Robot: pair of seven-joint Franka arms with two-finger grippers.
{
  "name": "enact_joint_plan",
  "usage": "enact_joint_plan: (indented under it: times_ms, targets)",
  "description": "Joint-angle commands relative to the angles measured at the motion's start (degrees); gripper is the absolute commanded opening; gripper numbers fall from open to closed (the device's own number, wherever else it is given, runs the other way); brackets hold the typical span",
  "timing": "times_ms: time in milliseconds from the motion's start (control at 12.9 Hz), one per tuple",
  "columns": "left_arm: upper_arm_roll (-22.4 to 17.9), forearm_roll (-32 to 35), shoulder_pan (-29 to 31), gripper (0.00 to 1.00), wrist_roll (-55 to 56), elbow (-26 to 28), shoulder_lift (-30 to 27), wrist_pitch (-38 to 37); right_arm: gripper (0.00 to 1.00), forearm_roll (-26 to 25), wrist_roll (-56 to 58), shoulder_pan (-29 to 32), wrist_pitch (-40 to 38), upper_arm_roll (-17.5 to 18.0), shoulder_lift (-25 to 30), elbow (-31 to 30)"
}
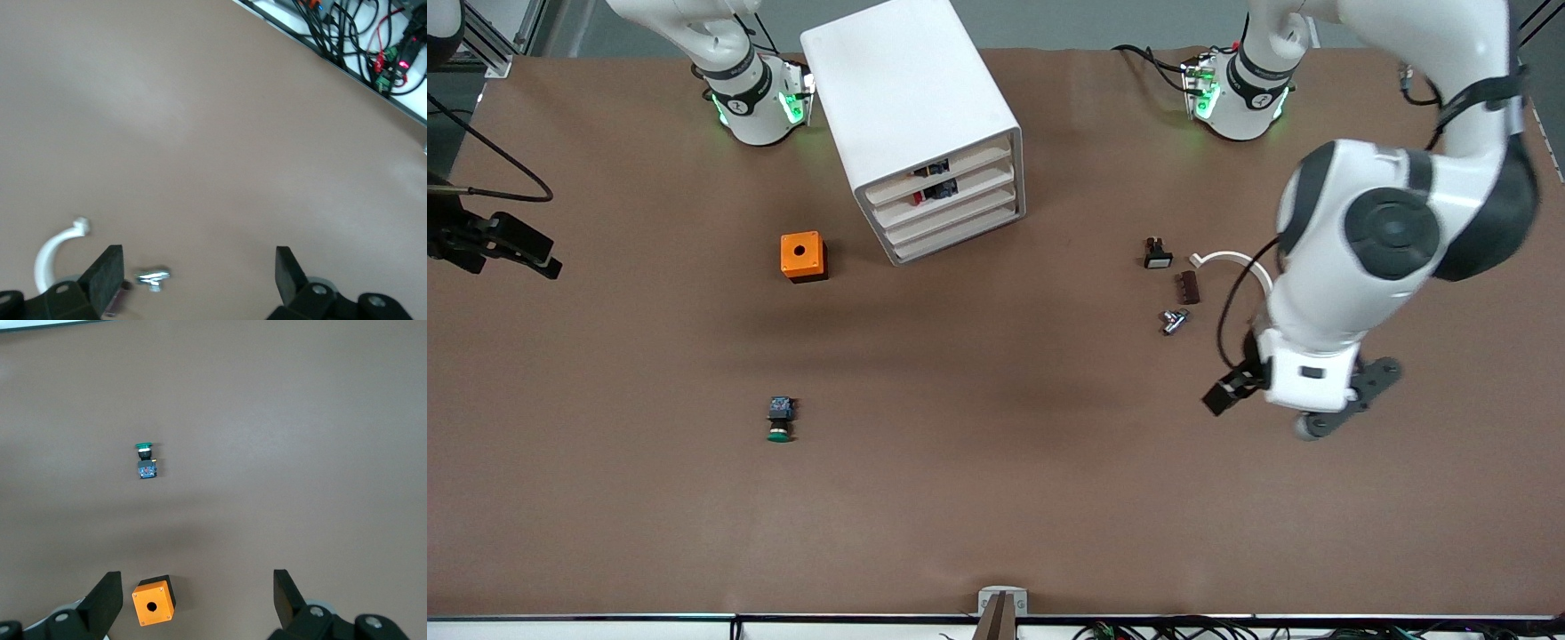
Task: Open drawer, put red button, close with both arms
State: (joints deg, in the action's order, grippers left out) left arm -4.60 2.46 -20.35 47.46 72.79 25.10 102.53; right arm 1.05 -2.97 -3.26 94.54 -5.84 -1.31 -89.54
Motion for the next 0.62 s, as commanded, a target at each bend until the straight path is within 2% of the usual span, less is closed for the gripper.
enact_joint_plan:
  times_ms: [0,311,544]
  targets:
    - [0.56,-0.35,2.42,1.00,-7.53,1.21,-5.31,-5.91,1.00,0.80,-0.01,0.97,-0.24,0.74,1.49,-0.73]
    - [0.73,-1.05,6.19,1.00,-17.89,1.38,-10.50,-13.39,1.00,0.19,0.60,0.62,-0.15,0.83,1.22,-0.55]
    - [0.74,-1.84,7.43,1.00,-22.04,1.39,-12.26,-16.74,1.00,0.36,0.51,0.44,-0.15,1.00,1.40,-0.46]
